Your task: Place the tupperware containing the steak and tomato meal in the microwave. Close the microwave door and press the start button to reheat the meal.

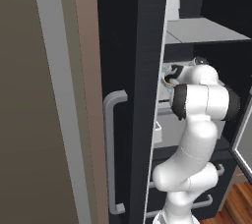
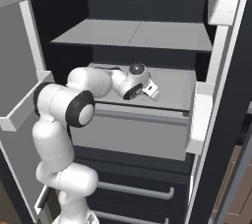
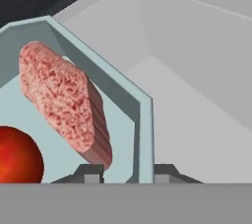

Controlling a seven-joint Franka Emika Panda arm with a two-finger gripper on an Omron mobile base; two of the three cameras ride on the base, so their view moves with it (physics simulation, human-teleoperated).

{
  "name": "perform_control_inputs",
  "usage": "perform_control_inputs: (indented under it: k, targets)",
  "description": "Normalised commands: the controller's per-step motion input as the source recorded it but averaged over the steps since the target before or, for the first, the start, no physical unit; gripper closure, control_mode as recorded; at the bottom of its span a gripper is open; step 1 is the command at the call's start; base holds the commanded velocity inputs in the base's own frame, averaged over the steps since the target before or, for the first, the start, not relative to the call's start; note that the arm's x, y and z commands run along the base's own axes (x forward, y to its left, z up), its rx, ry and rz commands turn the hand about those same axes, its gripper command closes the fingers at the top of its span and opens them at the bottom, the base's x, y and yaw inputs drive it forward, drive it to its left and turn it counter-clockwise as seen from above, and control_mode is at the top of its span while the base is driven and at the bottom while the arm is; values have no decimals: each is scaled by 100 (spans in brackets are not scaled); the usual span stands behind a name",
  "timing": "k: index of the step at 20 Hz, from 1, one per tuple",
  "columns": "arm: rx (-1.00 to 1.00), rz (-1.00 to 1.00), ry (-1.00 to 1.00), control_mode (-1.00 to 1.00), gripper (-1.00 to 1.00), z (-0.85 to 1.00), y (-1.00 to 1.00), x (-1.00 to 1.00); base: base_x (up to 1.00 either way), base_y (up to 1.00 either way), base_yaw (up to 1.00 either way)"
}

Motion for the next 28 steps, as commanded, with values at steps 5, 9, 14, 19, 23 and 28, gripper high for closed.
perform_control_inputs:
  k: [5,9,14,19,23,28]
  targets:
    - [0,-3,-17,-100,100,4,-1,-100,0,0,0]
    - [0,0,0,-100,100,32,-3,-100,0,0,0]
    - [0,2,0,-100,100,59,0,-100,0,0,0]
    - [0,2,1,-100,100,73,0,-100,0,0,0]
    - [0,0,9,-100,100,70,11,-88,0,0,0]
    - [5,0,17,-100,100,75,19,-62,0,0,0]
